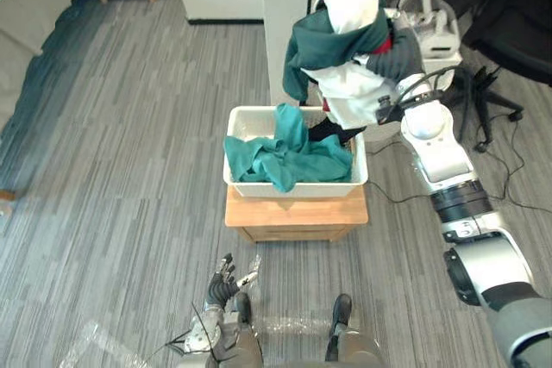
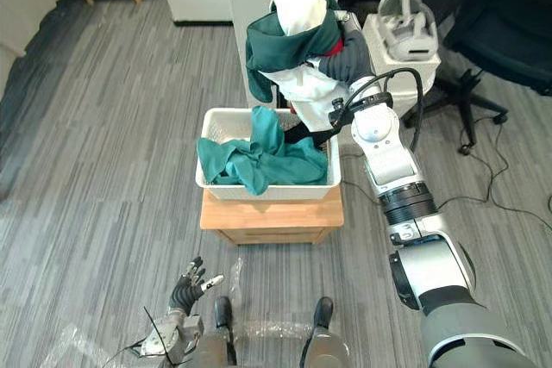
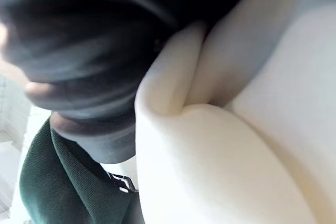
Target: Tidy the bed and pick cloth on bed and put in laundry
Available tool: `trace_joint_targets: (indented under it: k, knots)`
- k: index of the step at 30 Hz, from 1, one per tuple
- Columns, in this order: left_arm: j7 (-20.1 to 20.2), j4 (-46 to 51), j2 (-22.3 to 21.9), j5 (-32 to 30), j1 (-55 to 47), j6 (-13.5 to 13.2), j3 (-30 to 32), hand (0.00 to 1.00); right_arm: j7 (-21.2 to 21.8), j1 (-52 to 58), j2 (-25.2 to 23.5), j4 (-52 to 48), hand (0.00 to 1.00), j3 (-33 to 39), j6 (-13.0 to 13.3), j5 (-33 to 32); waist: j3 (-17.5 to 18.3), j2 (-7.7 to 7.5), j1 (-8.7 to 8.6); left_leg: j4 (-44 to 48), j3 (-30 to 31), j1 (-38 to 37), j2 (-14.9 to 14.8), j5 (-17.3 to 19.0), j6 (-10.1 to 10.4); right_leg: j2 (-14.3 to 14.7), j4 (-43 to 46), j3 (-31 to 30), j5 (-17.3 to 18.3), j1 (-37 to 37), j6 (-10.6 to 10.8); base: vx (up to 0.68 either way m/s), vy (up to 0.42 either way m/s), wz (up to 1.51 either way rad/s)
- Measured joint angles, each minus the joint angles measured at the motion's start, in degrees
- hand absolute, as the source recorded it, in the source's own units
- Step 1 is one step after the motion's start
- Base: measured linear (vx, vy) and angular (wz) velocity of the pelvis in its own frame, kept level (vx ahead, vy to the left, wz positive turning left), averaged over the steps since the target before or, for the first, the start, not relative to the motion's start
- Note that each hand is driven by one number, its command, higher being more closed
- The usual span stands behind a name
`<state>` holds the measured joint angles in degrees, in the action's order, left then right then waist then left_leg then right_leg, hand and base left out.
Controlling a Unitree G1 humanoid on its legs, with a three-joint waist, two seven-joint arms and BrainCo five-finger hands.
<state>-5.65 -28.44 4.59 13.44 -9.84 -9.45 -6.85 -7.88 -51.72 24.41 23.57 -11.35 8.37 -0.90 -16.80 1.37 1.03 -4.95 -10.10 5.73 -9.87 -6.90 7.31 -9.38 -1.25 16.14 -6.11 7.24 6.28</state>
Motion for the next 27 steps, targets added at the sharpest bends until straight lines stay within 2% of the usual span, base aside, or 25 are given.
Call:
trace_joint_targets:
  k: [4,5,8,12,18,21,23,27]
  knots:
    - [-0.97,-1.5,-0.37,0.0,0.83,-0.02,0.22,0.0,-1.0,2.85,-2.95,3.22,1.0,0.59,-0.46,1.81,-3.36,2.3,0.07,0.1,0.36,2.64,0.26,-0.66,-0.15,-0.45,1.43,-0.11,0.03,3.07,0.0,-0.01,0.007,0.04]
    - [-1.01,-1.58,-0.56,0.0,0.78,-0.02,0.22,0.0,-1.34,4.39,-4.09,4.46,0.0,1.12,-0.75,2.71,-3.93,2.81,0.12,0.14,0.5,2.65,0.33,-0.66,-0.15,-0.56,1.62,-0.07,0.09,3.08,-0.02,-0.02,0.009,0.05]
    - [-0.99,-1.57,-0.72,0.0,0.94,-0.07,0.23,0.0,-2.06,7.28,-6.27,5.35,0.0,1.43,-1.51,3.84,-4.86,3.31,0.03,0.35,0.59,2.76,0.51,-0.66,-0.15,-0.82,2.06,-0.1,0.32,3.26,-0.02,0.0,0.004,0.01]
    - [-1.01,-2.23,-1.04,-0.07,1.44,-0.08,0.23,0.0,-2.09,10.65,-11.52,7.52,0.0,1.36,-2.38,5.33,-5.22,3.38,-0.06,1.06,0.61,3.62,0.49,-0.66,-0.16,-0.94,2.93,-0.39,0.43,4.25,-0.06,0.0,0.0,0.0]
    - [-2.27,-3.21,-1.03,-0.02,3.66,-0.43,0.46,0.0,-2.2,10.91,-13.38,7.74,0.0,1.25,-2.48,8.36,-5.2,3.35,0.14,1.15,0.99,3.48,0.5,-0.93,-0.53,-1.02,3.44,-0.28,0.5,4.1,-0.06,-0.04,-0.002,0.02]
    - [-2.91,-3.3,-1.07,-0.02,4.91,-0.42,0.59,0.0,-2.27,12.51,-13.42,3.13,0.0,2.34,-2.75,8.27,-5.12,3.18,-0.03,0.93,1.13,2.5,0.47,-0.94,-0.54,-0.93,3.19,-0.16,0.48,3.04,-0.04,0.0,0.0,0.0]
    - [-3.26,-3.41,-0.96,-0.03,4.86,-0.4,0.88,0.0,-3.0,15.71,-13.7,-1.77,0.0,3.26,-2.72,8.23,-4.66,2.44,-0.16,0.77,0.91,1.1,0.41,-0.9,-0.53,-0.8,2.62,-0.18,0.57,1.53,0.08,0.02,0.004,-0.03]
    - [-3.23,-4.07,-0.83,-0.11,4.77,0.01,2.26,0.0,-3.6,20.15,-13.99,-6.37,0.0,6.43,-2.64,8.22,-2.14,-1.14,-0.34,-0.29,0.22,-0.51,0.12,-0.86,-0.5,-0.19,0.86,-0.53,0.42,-0.09,0.21,0.03,0.004,-0.07]
